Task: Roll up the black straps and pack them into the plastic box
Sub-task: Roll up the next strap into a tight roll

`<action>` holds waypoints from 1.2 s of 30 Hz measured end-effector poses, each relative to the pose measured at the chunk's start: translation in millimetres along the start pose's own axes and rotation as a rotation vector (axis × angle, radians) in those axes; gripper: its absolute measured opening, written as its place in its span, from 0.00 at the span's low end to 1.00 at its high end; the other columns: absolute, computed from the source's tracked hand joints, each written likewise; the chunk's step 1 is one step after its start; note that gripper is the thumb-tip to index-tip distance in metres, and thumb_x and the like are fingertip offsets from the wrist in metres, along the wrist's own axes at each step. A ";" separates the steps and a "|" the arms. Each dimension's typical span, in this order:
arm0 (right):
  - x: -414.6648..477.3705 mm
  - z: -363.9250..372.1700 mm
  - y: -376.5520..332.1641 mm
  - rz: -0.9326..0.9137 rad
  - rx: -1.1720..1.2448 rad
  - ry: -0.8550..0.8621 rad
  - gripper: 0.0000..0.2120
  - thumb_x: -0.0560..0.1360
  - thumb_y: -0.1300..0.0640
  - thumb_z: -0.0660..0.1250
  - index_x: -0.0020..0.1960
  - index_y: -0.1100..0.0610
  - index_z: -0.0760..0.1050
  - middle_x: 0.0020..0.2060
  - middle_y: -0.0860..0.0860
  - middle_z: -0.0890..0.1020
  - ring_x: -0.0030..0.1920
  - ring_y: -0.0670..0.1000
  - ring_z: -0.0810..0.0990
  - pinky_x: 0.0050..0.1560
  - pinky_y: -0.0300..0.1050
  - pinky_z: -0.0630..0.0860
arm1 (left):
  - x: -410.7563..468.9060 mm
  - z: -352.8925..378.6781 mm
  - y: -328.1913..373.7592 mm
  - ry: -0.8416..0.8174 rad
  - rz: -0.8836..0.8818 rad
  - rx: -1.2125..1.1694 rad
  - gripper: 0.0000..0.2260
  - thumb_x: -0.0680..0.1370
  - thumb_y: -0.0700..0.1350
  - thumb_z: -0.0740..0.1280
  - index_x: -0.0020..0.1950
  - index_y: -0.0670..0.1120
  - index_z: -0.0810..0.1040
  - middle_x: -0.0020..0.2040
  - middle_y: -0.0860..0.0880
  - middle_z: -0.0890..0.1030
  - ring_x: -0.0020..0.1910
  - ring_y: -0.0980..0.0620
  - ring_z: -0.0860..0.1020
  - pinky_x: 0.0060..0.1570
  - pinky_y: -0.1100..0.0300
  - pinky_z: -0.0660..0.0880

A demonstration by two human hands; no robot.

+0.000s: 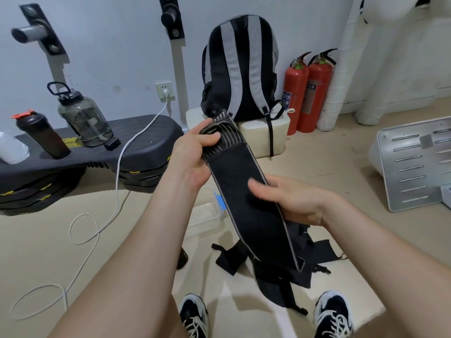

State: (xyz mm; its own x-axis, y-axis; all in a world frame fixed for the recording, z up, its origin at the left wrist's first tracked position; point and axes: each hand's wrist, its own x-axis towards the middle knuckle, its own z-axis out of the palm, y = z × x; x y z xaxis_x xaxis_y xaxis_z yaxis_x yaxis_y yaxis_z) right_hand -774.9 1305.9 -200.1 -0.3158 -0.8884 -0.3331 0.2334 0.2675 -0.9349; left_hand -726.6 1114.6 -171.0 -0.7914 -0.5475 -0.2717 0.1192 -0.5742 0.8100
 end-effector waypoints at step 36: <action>-10.7 -52.1 -20.0 -0.042 -0.648 0.341 0.09 0.69 0.54 0.79 0.43 0.54 0.80 0.35 0.47 0.80 0.36 0.45 0.77 0.40 0.38 0.74 | -34.3 1.6 -35.2 -0.577 -0.207 1.119 0.30 0.63 0.62 0.78 0.44 0.34 0.82 0.40 0.39 0.83 0.38 0.46 0.78 0.43 0.55 0.73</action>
State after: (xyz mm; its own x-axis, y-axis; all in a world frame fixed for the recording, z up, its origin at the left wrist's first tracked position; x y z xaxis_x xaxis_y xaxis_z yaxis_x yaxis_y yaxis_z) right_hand -824.1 1329.4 -184.3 -0.6056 -0.7657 -0.2168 -0.3423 0.4966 -0.7976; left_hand -704.6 1154.7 -189.4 -0.9127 -0.0051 -0.4086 -0.3827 0.3617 0.8502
